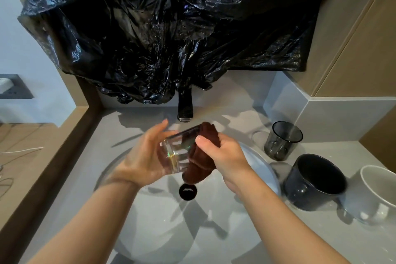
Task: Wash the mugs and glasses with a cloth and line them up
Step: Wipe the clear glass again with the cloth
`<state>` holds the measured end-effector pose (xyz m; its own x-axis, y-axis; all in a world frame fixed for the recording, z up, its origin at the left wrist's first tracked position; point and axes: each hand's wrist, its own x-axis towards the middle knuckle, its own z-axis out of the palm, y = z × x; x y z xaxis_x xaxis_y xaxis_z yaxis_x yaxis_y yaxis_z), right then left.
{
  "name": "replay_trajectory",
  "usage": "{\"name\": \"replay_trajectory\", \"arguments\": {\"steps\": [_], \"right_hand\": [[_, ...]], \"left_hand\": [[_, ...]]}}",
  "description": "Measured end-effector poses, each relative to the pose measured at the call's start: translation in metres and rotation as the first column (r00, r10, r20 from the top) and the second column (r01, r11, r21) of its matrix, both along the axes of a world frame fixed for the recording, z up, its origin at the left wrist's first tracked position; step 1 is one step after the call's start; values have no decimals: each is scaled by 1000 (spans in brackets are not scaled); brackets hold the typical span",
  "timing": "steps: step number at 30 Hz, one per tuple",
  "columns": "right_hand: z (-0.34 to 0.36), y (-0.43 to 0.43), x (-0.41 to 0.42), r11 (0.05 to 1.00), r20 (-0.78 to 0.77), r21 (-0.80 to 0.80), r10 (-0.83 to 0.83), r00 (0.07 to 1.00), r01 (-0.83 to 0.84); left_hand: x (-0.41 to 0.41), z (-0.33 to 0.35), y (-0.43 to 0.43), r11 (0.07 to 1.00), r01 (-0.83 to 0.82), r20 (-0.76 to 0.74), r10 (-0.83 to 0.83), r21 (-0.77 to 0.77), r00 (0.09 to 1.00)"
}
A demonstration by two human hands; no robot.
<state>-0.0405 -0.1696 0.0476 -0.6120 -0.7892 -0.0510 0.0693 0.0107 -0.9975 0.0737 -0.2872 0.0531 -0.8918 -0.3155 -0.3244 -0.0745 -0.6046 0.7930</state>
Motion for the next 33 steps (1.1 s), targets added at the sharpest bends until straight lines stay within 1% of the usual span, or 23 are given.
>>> {"name": "replay_trajectory", "arguments": {"steps": [2,3,5,6,7,8,9,10,12,13,14,16,18,20,22,23,26,28,29,30,31,32,33], "right_hand": [[0,-5,5,991,-81,11,-130,988,132],[-2,-7,8,988,-123,35,-144,982,150],[-3,-5,12,992,-184,117,-20,983,42],[-3,-2,12,984,-177,161,105,979,-76],[-2,1,12,959,-162,209,228,960,-193],[-2,6,9,926,-208,265,326,922,-268],[-2,9,5,897,-322,334,398,859,-291],[-2,12,1,873,-472,408,453,756,-269],[1,14,-2,866,-717,454,496,490,-211],[1,14,-3,866,-780,456,499,378,-205],[3,14,-3,867,-815,452,497,298,-209],[2,11,-2,845,-825,485,527,204,-224],[-1,8,1,824,-817,511,554,161,-245],[-4,7,1,830,-812,505,550,196,-236],[-5,7,3,853,-786,469,521,333,-228],[-6,6,5,861,-743,450,507,437,-236],[-6,6,15,869,-464,375,477,747,-322],[-2,4,18,892,-234,314,405,884,-326],[-1,3,17,901,-82,277,368,926,-334],[2,2,15,912,101,216,333,937,-348],[5,1,14,925,261,156,299,918,-346],[8,0,13,938,374,114,265,889,-328],[10,0,13,947,441,95,236,866,-307]], "left_hand": [[-4,-5,12,969,-168,45,179,-182,983],[-7,-9,18,938,-239,59,261,-250,963],[-11,-18,22,903,-309,117,356,-299,927],[-10,-17,20,906,-307,167,364,-290,916],[-6,-16,16,928,-279,207,331,-245,920],[-2,-13,11,948,-245,250,292,-204,923],[1,-13,5,965,-207,272,245,-164,930],[4,-11,2,978,-172,294,200,-117,935],[7,-9,-1,991,-131,312,135,-33,940],[8,-11,-2,993,-117,315,115,-12,942],[8,-9,-2,994,-106,321,104,-13,941],[5,-7,-1,993,-59,342,90,-100,935],[1,-4,1,974,-18,371,104,-227,923],[-1,-1,5,940,-11,365,142,-340,920],[-2,0,6,901,-41,304,188,-432,934],[-2,0,7,879,-74,268,222,-471,937],[-5,2,8,821,-203,169,339,-534,925],[-9,2,10,800,-288,102,396,-526,913],[-10,0,12,780,-314,71,414,-541,908],[-12,-4,14,742,-323,35,422,-588,906],[-13,-9,16,688,-331,-8,427,-646,904],[-14,-14,17,624,-344,-65,425,-702,903],[-15,-19,17,558,-363,-128,415,-746,901]]}}
